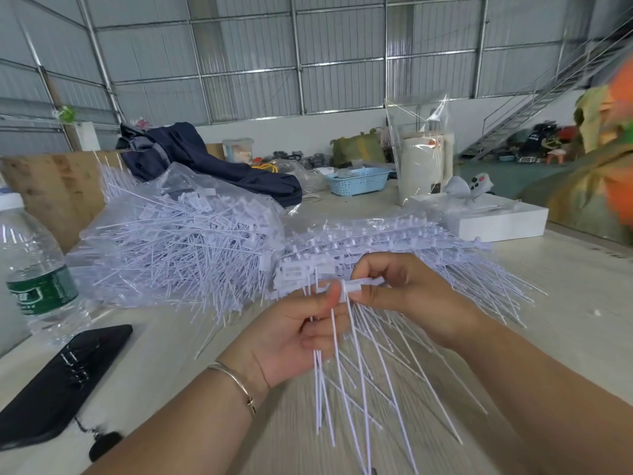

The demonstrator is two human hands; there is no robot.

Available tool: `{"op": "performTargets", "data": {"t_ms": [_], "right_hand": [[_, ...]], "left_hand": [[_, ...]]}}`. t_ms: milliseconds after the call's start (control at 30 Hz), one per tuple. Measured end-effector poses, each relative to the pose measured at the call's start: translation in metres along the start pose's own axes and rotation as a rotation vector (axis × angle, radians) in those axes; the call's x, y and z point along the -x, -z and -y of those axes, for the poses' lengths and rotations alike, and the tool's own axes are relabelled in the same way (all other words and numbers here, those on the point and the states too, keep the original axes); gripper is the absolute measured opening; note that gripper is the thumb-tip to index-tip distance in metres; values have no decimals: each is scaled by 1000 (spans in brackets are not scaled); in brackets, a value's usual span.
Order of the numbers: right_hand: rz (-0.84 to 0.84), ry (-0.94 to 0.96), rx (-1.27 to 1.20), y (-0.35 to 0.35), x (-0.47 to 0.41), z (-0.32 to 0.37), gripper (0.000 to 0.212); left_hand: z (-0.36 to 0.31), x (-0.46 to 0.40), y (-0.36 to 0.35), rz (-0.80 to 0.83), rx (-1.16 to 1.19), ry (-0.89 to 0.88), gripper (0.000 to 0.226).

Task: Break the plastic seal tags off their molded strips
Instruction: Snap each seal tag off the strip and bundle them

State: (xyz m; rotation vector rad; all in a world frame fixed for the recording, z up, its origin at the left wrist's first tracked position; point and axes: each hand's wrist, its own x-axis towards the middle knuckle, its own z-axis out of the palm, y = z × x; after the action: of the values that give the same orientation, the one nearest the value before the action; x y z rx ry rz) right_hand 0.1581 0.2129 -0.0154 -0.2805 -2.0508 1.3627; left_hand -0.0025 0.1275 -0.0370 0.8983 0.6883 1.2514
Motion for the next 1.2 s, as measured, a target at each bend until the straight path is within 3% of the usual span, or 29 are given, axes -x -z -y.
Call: {"op": "performTargets", "data": {"t_ms": [133, 233, 367, 667, 733, 900, 967, 1100, 1200], "right_hand": [[-39, 23, -52, 2, -2, -1, 33], [-120, 37, -31, 5, -3, -1, 33], [-265, 59, 2, 17, -4, -4, 29], [-313, 38, 228, 32, -3, -4, 14], [-319, 17, 233, 38, -2, -4, 12], [-311, 12, 175, 32, -3, -2, 9], [-283, 29, 207, 28, -4, -4, 22], [-263, 20, 237, 25, -2, -4, 16], [-252, -3, 248, 24, -1, 0, 6]], "left_hand": [[1, -3, -5, -62, -75, -8, 52], [-5, -2, -6, -75, -89, -49, 27], [-11, 0, -2, -59, -23, -36, 26], [-14, 1, 7, -553, -536, -64, 18], [-18, 4, 14, -608, -543, -53, 18], [-14, 0, 12, -492, -399, -57, 15], [-8, -3, 7, -477, -400, -74, 13], [-5, -4, 4, -504, -447, -103, 33], [-5, -3, 2, -434, -308, -102, 46]]}}
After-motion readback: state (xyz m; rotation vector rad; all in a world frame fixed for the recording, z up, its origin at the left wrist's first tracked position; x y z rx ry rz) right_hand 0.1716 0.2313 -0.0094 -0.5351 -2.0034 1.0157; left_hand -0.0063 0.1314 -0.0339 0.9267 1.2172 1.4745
